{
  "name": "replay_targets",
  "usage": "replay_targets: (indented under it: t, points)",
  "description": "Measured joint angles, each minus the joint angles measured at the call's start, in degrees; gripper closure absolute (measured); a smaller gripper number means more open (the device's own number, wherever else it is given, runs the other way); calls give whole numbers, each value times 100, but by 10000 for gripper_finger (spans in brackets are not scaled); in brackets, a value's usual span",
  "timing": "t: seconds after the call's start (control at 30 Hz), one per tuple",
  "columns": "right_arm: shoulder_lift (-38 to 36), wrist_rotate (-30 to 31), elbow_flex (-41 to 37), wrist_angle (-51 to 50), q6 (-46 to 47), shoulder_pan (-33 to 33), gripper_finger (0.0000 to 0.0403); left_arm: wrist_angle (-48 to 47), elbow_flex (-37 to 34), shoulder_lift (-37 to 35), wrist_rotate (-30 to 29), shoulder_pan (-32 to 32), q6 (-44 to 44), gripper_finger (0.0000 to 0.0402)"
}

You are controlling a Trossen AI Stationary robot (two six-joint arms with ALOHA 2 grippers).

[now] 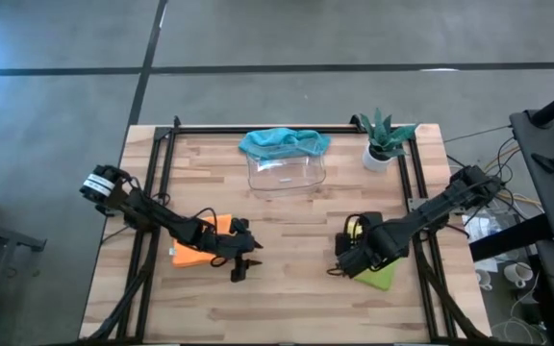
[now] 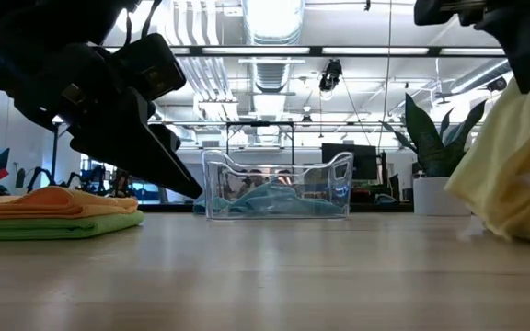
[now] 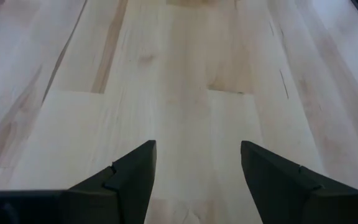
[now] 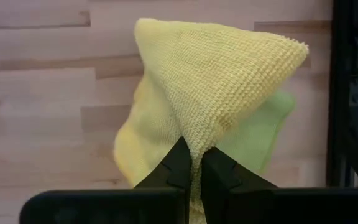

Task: Fold microfiber towels
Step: Stack the yellow microfiber cloth on top of the light green microfiber cloth

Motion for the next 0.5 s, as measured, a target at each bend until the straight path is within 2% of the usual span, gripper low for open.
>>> replay_targets:
  t: [0.23, 0.5]
  points:
    - [-8, -551, -16, -6, 247, 219, 390, -4, 0, 0, 0, 0, 4, 182]
    - [-28, -854, -74, -196, 441, 399, 390, 7, 0, 0, 2, 0, 4, 182]
